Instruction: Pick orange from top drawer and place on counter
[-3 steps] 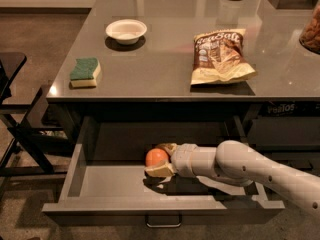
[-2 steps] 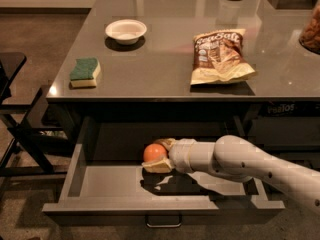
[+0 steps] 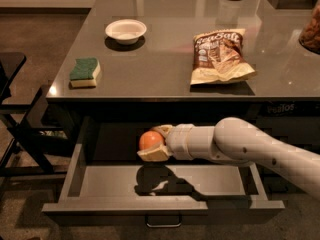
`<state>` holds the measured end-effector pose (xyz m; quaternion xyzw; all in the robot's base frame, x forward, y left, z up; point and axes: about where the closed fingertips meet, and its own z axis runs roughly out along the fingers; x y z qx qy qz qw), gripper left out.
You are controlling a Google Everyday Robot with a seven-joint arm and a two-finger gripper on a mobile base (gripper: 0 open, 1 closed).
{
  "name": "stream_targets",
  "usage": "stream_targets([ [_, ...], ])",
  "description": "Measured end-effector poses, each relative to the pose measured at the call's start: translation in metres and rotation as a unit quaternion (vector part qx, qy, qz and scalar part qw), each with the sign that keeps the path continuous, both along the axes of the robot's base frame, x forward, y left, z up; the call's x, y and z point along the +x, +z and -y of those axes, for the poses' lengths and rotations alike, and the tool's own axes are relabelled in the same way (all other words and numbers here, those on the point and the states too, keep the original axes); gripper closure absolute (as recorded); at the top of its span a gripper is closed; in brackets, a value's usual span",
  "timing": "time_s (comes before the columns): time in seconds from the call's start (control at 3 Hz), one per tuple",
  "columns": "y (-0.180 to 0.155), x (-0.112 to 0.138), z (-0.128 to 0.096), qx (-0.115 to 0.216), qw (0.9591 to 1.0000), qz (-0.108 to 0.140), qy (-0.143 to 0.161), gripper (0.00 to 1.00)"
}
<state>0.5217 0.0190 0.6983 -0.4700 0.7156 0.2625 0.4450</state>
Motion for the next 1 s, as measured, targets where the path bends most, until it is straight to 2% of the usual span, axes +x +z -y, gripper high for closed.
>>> stream_targets([
  [1.0, 0.084, -0.008, -0.013, -0.003, 0.9996, 0.011, 0.024, 1.00],
])
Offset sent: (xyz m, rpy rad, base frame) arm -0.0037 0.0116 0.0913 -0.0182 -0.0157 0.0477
